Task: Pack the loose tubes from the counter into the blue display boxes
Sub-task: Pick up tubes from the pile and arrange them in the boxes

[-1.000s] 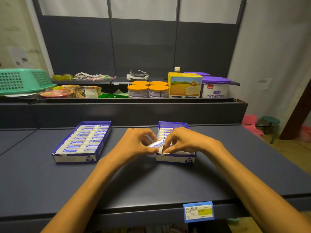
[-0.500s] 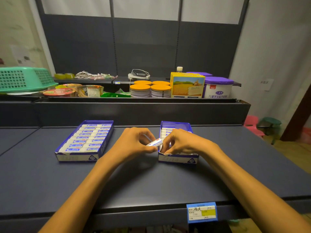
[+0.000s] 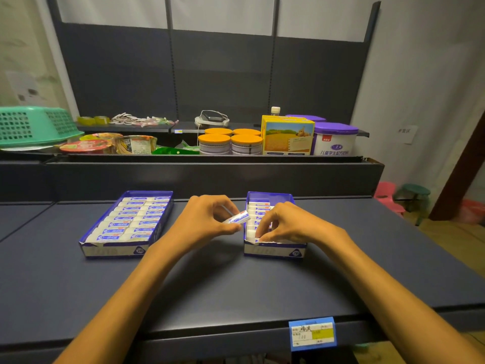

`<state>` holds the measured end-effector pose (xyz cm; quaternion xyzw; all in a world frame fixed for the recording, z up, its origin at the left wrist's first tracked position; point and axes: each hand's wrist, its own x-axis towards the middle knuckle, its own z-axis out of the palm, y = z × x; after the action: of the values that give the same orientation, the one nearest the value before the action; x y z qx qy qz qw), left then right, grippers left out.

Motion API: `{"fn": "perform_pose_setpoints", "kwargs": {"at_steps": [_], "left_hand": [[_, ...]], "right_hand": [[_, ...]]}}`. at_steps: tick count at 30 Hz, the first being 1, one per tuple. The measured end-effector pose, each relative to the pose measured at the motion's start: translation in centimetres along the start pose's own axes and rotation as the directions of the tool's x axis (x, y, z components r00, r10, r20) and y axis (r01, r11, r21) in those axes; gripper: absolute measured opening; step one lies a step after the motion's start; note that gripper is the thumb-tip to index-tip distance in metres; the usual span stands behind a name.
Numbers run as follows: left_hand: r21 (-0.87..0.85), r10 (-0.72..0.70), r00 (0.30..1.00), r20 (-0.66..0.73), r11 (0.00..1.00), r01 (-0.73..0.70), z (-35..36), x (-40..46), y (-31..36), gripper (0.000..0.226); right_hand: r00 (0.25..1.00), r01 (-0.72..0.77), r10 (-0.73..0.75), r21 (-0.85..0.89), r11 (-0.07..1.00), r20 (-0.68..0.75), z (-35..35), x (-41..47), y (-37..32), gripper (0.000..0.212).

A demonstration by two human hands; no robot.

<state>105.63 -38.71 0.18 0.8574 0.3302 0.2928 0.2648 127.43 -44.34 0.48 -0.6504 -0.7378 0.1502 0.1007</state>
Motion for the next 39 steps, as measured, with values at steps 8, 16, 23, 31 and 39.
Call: {"fn": "perform_pose_setpoints", "kwargs": {"at_steps": [8, 16, 23, 31, 39], "left_hand": [[0.046, 0.076, 0.997, -0.012, 0.996, -0.076, 0.0, 1.1, 0.7, 0.027], [0.203, 0.139, 0.99, 0.009, 0.969, -0.138, 1.7, 5.2, 1.6, 0.029], [0.366, 0.192, 0.981, 0.039, 0.911, -0.192, 5.0, 9.3, 2.3, 0.025], [0.299, 0.161, 0.986, 0.043, 0.94, -0.167, 7.8, 13.2, 2.1, 0.022], [0.249, 0.161, 0.981, 0.107, 0.951, -0.183, 9.1, 14.1, 1.2, 0.024]], "right_hand": [[0.999, 0.005, -0.003, 0.046, 0.999, -0.039, -0.4, -0.4, 0.3, 0.023], [0.912, -0.197, 0.184, 0.001, 0.98, -0.367, -3.0, -2.0, 4.8, 0.033], [0.896, -0.287, 0.224, -0.116, 0.951, -0.383, -3.4, -2.3, 6.3, 0.053], [0.896, -0.243, 0.179, -0.111, 0.964, -0.406, -3.5, -0.5, 7.7, 0.066], [0.933, -0.188, 0.159, -0.062, 0.98, -0.324, -2.8, 0.7, 8.5, 0.067]]}}
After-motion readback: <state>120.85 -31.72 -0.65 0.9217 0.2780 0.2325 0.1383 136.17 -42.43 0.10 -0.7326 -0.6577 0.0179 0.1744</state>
